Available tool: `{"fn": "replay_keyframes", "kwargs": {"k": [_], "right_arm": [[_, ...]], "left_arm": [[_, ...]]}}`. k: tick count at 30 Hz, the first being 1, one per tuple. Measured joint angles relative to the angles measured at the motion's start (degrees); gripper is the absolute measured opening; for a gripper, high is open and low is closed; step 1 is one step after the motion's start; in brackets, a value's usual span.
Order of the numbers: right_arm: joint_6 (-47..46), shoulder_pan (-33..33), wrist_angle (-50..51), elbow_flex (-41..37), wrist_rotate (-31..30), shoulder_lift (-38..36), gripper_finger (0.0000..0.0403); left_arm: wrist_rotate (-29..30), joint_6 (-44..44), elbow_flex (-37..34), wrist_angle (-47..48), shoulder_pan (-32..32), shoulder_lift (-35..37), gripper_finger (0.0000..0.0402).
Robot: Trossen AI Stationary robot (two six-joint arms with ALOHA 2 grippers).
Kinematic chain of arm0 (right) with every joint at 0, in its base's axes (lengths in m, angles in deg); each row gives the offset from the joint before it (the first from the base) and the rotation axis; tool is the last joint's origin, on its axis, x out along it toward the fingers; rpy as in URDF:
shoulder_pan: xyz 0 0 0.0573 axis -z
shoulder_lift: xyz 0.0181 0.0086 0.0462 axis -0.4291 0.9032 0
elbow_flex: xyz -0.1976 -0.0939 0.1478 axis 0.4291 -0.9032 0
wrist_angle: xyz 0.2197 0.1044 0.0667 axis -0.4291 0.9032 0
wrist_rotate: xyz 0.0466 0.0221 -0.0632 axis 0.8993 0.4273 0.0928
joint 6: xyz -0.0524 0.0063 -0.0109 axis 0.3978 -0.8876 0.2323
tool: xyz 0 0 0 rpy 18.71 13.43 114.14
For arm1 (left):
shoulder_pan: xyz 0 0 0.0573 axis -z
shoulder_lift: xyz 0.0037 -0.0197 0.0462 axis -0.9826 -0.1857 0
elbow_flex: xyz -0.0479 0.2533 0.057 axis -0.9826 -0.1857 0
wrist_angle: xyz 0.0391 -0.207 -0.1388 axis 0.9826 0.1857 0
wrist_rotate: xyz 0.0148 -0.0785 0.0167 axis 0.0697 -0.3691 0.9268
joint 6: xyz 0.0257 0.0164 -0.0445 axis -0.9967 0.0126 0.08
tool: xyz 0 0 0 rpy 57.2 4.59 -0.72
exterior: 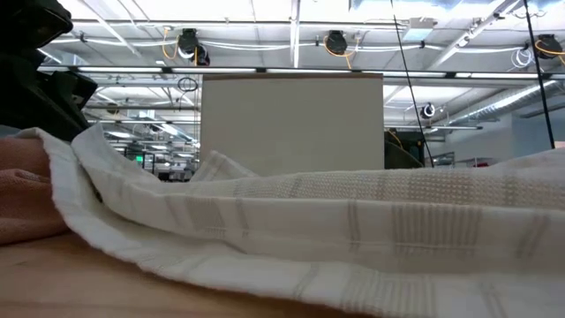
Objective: Fold towel
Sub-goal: Fold the white patterned towel
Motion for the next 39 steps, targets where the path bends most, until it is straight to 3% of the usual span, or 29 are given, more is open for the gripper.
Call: {"fn": "replay_keyframes", "kwargs": {"k": [12,20,29,39], "right_arm": [[-5.58,0.04,0.68,-0.55,-2.53,-4.74,0.0116],[-4.0,-0.25,-4.94,-0.31,-1.73,-5.53,0.0126],[-5.15,-0.48,-7.37,-0.28,-0.35,-5.24,0.0165],[-5.38,-0.43,-8.27,-0.04,4.13,-0.95,0.0171]], "left_arm": [[0.09,-0.04,0.0,0.0,0.0,0.0,0.0074],[0.11,-0.04,0.0,-0.02,0.0,0.0,0.0074],[0.11,-0.04,0.0,-0.02,0.0,0.0,0.0074],[0.11,0.07,0.0,-0.22,0.0,0.0,0.0074]]}}
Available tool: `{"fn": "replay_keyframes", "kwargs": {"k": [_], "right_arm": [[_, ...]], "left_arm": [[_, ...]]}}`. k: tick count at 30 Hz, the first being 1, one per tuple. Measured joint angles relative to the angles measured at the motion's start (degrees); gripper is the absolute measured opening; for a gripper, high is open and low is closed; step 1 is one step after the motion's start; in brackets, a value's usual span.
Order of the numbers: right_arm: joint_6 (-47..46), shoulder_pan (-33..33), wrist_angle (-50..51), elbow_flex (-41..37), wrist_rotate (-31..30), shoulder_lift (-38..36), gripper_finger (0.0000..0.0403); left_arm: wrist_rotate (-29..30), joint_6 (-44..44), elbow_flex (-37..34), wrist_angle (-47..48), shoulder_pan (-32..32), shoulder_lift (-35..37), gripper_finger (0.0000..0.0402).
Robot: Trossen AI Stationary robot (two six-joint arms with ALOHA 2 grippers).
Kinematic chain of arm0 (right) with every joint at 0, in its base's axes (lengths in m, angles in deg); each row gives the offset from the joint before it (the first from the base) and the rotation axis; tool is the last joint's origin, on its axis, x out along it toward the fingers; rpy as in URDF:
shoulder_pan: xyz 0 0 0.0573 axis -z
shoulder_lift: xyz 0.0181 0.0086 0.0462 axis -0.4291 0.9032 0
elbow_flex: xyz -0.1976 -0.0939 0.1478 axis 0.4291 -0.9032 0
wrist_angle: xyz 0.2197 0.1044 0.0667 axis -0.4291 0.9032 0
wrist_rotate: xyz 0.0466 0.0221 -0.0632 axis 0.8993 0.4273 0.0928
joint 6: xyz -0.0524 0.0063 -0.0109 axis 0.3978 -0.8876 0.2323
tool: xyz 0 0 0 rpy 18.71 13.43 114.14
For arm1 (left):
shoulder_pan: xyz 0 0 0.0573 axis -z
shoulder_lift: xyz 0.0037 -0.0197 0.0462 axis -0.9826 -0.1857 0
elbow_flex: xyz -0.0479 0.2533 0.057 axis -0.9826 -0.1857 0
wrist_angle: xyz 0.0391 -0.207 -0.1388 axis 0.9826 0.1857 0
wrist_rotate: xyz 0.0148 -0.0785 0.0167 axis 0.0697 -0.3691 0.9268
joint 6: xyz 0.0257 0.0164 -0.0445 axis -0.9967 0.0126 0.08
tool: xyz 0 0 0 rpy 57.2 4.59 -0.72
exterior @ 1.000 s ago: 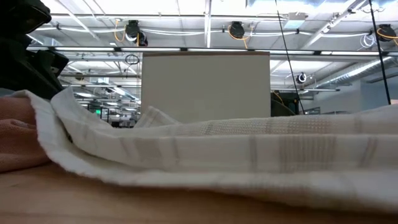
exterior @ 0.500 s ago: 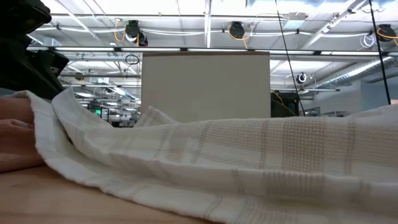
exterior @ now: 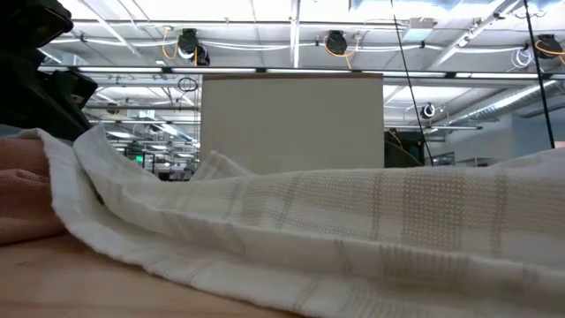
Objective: Fold towel
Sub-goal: Fold the white patterned towel
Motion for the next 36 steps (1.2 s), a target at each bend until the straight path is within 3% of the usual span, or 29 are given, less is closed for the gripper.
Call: {"fn": "replay_keyframes", "kwargs": {"k": [18,32,36], "right_arm": [[0.27,0.79,5.77,-0.07,-2.47,-0.65,0.0163],[0.25,1.12,5.53,-1.14,-4.33,-0.54,0.0019],[0.12,1.12,5.53,-1.25,-4.29,-0.87,0.0006]], "left_arm": [[0.0,0.34,0.0,0.04,0.0,0.0,0.0074],[-0.02,0.22,0.0,0.04,0.0,0.0,0.0074],[-0.04,0.17,0.0,0.05,0.0,0.0,0.0074]]}}
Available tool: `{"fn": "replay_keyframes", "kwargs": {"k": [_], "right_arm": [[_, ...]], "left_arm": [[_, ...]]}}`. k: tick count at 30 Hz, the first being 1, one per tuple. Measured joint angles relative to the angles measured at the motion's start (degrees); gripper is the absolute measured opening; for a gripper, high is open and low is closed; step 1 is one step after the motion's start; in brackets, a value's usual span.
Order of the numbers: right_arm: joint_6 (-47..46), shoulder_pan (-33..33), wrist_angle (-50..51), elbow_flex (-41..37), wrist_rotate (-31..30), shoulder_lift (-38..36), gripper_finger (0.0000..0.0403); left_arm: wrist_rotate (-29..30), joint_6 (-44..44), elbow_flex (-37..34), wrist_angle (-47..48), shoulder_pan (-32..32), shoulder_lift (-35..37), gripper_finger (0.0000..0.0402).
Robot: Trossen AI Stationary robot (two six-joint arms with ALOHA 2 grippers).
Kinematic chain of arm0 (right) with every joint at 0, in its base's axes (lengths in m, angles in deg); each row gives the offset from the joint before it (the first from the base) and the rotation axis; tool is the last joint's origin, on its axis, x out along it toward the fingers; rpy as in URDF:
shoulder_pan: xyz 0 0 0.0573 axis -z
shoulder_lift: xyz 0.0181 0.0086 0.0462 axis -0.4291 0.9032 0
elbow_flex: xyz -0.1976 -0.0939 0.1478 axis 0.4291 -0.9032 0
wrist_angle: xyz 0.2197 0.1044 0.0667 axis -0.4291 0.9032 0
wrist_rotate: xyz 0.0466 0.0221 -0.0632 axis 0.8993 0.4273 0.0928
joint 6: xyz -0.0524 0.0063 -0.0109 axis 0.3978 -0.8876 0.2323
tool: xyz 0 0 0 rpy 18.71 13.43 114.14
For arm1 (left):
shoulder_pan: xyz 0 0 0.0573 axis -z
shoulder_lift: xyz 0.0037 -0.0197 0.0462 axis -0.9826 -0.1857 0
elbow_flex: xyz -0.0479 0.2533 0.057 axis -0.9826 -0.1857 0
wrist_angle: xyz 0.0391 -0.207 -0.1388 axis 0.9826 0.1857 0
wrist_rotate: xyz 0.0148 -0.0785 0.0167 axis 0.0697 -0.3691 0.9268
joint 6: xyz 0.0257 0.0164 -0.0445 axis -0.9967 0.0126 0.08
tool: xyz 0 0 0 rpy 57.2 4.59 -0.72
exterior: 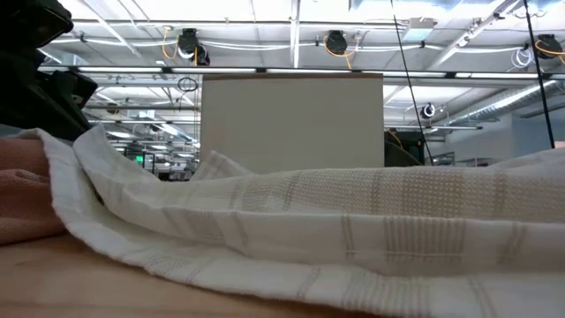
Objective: Fold towel
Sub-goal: Fold the white patterned towel
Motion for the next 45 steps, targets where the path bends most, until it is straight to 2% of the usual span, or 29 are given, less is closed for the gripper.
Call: {"fn": "replay_keyframes", "kwargs": {"k": [8,14,18,27,30,32,37,45], "right_arm": [[-4.06,-0.87,4.96,-0.24,-2.97,-3.35,0.0002],[-7.38,-1.57,7.3,-0.24,-2.69,-4.27,0.0001],[-7.39,-1.57,6.73,-0.22,-2.52,-4.3,0.0001],[-7.32,-1.57,6.14,-0.22,-2.5,-4.35,0.0],[-7.26,-1.57,6.12,-0.19,-2.5,-4.37,0.0001],[-7.09,-1.56,6.11,-0.17,-2.52,-4.38,0.0001],[-6.69,-1.27,5.68,-0.15,-2.66,-4.39,0.0002],[-6.68,-1.2,5.62,-0.15,-2.72,-4.41,0.0003]], "left_arm": [[-0.41,-2.67,0.04,0.16,0.63,1.21,0.0074],[0.58,-10.24,1.89,0.11,1.64,5.23,0.0074],[-0.2,-16.74,2.4,2.19,1.2,4.57,0.0076],[1.1,-21.58,2.34,4.65,-1.83,1.81,0.0159],[1.89,-22.77,2.34,4.64,-2.6,1.84,0.0177],[-0.27,-22.99,2.34,4.67,-3.76,1.84,0.018],[-9.5,-23.52,2.34,4.69,-8.06,1.83,0.0168],[-10.78,-35.17,2.34,-1.02,-9.05,1.81,0.0105]]}}
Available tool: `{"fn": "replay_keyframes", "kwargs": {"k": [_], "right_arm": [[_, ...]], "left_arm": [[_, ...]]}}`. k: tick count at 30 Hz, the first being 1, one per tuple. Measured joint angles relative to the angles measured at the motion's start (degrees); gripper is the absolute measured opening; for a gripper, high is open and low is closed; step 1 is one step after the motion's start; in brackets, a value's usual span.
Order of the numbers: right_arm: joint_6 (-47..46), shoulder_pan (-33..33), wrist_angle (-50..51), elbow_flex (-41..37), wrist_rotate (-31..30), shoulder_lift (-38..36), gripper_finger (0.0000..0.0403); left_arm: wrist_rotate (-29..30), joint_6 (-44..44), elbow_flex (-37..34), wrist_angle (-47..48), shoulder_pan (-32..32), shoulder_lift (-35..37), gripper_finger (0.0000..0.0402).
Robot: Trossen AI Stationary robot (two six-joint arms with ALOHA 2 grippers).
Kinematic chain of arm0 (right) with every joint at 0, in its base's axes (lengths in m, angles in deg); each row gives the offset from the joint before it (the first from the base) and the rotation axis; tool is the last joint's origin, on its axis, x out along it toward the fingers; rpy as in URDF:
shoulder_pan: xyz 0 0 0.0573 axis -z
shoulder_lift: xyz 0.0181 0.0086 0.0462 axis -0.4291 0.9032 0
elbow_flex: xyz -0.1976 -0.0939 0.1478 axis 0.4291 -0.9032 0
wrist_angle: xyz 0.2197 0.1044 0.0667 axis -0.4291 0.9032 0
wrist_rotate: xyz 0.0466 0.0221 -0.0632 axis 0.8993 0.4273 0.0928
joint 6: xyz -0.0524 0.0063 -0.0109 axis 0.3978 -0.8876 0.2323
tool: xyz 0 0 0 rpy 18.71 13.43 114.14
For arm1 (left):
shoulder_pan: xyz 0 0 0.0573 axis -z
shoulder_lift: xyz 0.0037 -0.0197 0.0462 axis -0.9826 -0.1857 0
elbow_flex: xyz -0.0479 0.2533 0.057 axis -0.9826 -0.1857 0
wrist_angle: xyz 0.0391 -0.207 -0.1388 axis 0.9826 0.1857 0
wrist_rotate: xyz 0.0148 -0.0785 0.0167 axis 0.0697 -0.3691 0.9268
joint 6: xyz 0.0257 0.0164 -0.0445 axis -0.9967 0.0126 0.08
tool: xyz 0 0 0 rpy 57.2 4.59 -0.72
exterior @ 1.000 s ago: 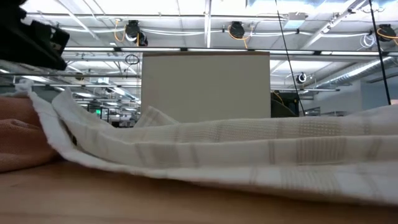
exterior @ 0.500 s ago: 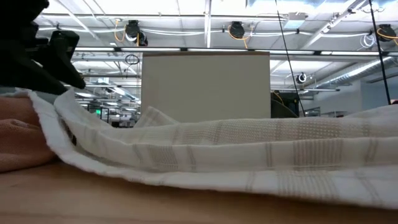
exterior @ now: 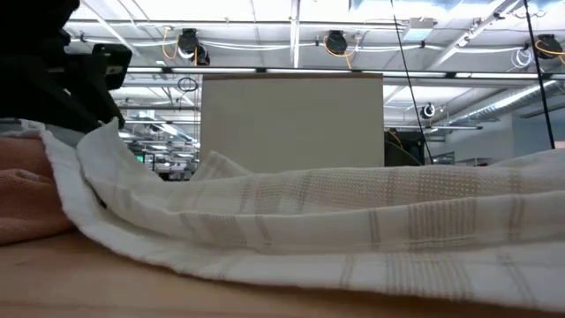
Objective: Fold towel
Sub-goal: Fold the white patterned towel
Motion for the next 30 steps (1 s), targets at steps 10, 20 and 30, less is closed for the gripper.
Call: {"fn": "replay_keyframes", "kwargs": {"k": [10,20,30], "right_arm": [[0.65,0.0,-0.01,0.02,-0.03,0.0,0.0003],[0.63,0.02,-0.08,0.04,-0.04,0.0,0.0004],[0.75,0.04,-0.2,0.04,-1.21,0.0,0.0004]], "left_arm": [[-2.04,-1.37,0.0,3.24,-0.02,0.0,0.0069],[-1.89,-1.23,2.95,9.33,0.38,0.0,0.0008],[3.69,-1.43,15.24,25.24,5.02,0.07,0.0001]]}}
